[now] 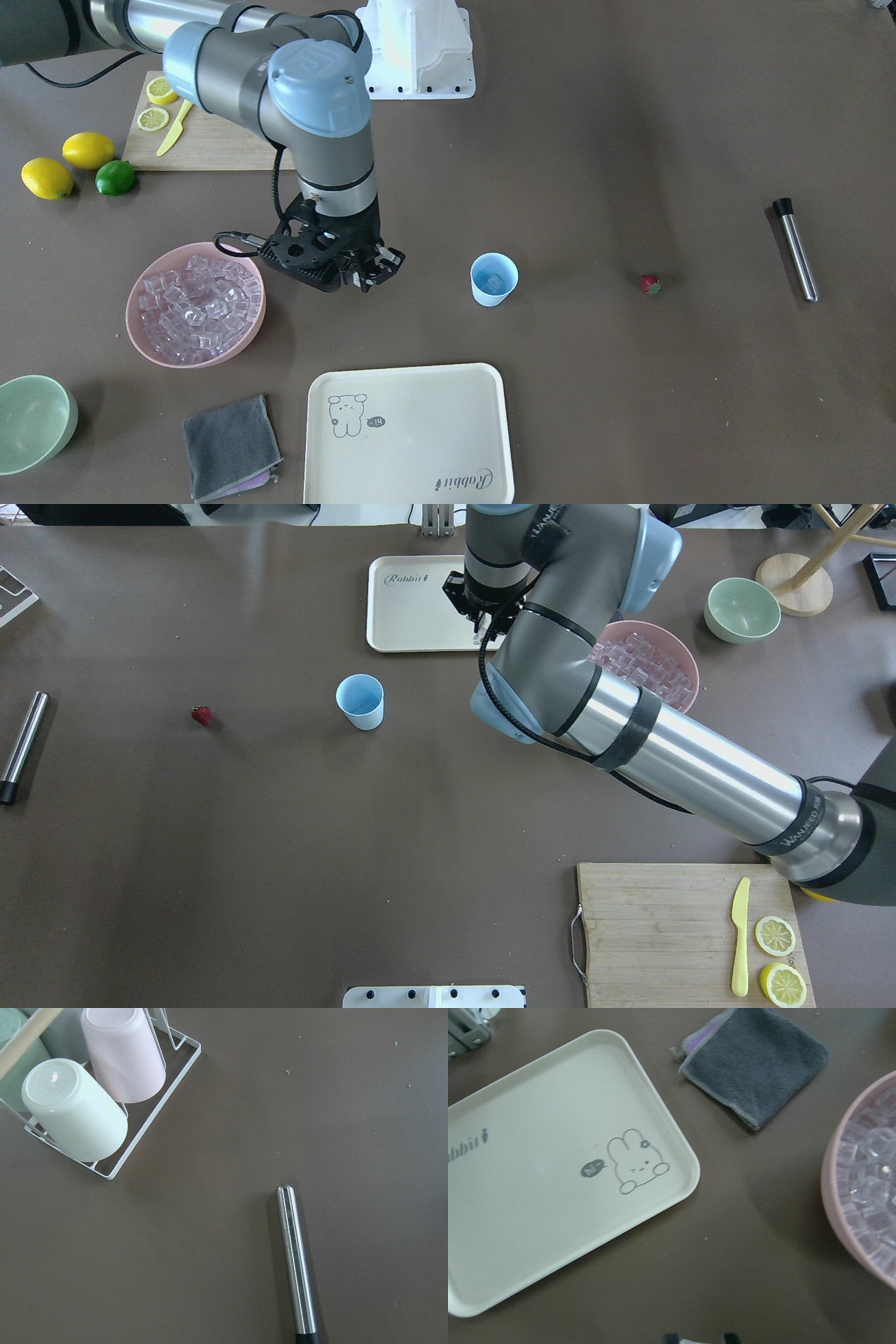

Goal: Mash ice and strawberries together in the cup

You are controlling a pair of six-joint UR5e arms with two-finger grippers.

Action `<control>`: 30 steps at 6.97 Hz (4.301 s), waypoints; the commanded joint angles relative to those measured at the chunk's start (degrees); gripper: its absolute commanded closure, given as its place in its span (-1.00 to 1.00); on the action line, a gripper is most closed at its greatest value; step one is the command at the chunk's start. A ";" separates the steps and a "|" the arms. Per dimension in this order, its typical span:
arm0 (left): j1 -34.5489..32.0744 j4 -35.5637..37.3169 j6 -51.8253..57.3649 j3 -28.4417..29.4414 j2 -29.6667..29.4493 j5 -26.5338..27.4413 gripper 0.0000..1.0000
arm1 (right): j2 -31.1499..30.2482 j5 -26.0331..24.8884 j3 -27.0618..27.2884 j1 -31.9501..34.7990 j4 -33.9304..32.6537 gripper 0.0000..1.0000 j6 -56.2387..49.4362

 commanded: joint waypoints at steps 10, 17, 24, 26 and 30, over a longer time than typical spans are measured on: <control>0.18 0.35 -0.31 -0.76 -0.94 0.05 -0.99 | 2.49 -10.53 -9.07 -9.05 19.80 -0.99 -6.22; 31.26 0.87 -41.38 1.51 -21.48 12.18 -0.99 | -48.86 28.28 8.10 42.17 13.12 -0.99 -74.44; 38.23 0.53 -46.19 7.05 -25.46 12.35 -0.99 | -67.22 27.31 13.72 52.86 19.38 -0.99 -83.70; 41.39 -0.08 -46.19 10.65 -27.13 18.38 -0.99 | -67.56 28.18 13.81 52.86 19.63 -0.99 -83.70; 42.28 -8.17 -46.89 20.31 -30.29 19.03 -0.99 | -68.09 27.57 13.63 52.95 19.81 -1.00 -84.49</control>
